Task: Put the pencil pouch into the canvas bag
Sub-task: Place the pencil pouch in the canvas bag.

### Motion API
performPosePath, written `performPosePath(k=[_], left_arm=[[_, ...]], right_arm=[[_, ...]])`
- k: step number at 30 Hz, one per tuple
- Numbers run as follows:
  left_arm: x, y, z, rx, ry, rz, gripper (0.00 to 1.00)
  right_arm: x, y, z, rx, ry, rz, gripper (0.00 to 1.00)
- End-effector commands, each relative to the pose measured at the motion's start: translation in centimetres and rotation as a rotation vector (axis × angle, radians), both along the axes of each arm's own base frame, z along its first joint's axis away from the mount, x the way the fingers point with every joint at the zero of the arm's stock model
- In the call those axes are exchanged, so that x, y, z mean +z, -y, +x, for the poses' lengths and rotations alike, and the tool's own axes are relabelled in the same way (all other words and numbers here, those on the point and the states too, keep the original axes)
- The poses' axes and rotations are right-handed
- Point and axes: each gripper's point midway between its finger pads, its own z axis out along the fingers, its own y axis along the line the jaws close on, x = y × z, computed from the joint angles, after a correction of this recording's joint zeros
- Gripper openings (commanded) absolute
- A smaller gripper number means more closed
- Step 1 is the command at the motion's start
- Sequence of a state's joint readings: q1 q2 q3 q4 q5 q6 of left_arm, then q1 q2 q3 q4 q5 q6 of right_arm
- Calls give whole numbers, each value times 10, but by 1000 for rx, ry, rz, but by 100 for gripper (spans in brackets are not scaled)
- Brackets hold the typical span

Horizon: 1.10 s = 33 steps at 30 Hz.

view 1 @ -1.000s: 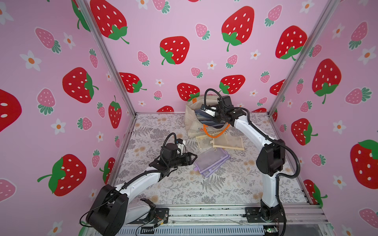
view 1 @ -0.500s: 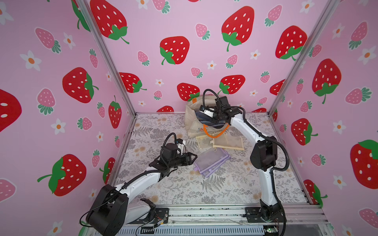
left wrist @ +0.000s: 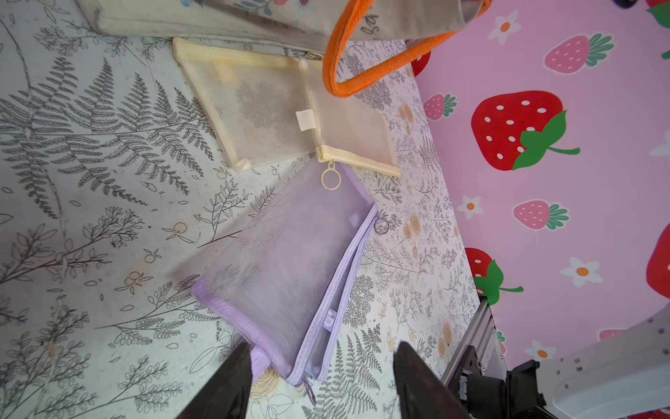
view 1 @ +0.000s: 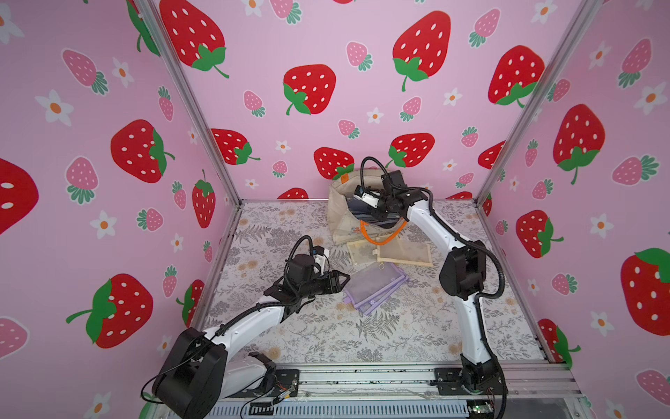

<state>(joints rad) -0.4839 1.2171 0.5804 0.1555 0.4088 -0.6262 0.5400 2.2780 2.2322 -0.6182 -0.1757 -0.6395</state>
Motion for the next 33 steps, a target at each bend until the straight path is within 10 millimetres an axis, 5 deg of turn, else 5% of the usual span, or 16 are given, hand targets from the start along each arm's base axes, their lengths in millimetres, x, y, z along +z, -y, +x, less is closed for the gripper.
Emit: performPosePath(k=[1, 6, 13, 21, 33], left_arm=[[18, 2, 7, 4, 37, -21, 64], [22, 0, 6, 9, 48, -20, 64], [22, -2, 4, 7, 54, -9, 64], [21, -2, 5, 7, 55, -10, 64], [22, -3, 5, 10, 56, -7, 64]], right_arm=[[22, 0, -11, 2, -25, 53, 21], [40, 2, -15, -18, -7, 107, 47], [56, 4, -12, -62, 13, 140, 48], [54, -5, -11, -36, -7, 176, 22], [18, -12, -2, -43, -70, 156, 3]])
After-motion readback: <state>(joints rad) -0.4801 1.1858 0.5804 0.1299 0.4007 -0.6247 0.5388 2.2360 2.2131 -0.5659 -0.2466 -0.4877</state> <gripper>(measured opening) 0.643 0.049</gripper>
